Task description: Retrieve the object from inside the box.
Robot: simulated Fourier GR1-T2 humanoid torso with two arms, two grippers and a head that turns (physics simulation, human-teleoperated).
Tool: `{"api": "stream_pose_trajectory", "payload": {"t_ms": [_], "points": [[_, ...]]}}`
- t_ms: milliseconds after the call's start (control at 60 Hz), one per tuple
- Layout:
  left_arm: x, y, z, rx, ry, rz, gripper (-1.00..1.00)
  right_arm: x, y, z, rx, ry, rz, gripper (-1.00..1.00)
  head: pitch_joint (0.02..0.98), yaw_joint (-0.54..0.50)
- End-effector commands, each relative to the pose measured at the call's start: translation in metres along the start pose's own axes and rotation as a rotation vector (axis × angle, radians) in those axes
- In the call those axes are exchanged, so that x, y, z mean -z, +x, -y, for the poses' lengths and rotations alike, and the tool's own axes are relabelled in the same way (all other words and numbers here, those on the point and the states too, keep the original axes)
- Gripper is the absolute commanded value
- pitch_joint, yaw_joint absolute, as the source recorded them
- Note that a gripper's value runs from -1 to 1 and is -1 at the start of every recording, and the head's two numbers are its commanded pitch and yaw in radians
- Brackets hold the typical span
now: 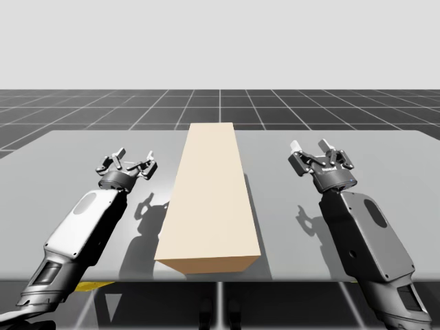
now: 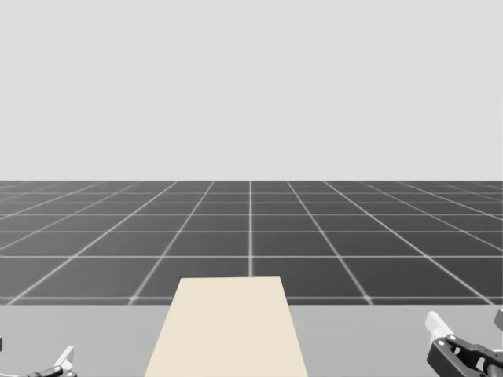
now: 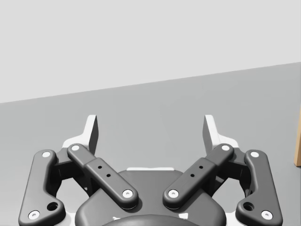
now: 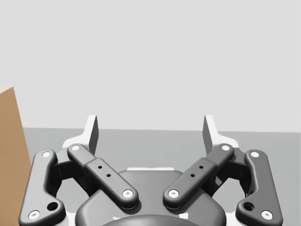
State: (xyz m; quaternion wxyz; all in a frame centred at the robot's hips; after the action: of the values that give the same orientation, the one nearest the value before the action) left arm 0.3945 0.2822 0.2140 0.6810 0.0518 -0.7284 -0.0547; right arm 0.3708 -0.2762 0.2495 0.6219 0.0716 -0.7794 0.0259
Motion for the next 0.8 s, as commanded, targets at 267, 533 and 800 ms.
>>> {"api": "stream_pose_trajectory", "payload": {"t_ms": [267,533,800], "points": [[0.001,0.000,0.000,0.001,-0.002,-0.002,-1.00,0.000,-0.007,-0.002,-0.010,0.083,-0.071,-1.00,0.182,0.00],[0.005,-0.011,0.000,0.008,-0.099,-0.169,-1.00,-0.005,-0.025,0.001,-0.005,0.230,-0.285,-1.00,0.246,0.01],[0.005,-0.030,0.013,-0.021,-0.409,-0.425,-1.00,-0.009,-0.048,-0.012,-0.051,0.425,-0.437,-1.00,0.255,-0.01]]}}
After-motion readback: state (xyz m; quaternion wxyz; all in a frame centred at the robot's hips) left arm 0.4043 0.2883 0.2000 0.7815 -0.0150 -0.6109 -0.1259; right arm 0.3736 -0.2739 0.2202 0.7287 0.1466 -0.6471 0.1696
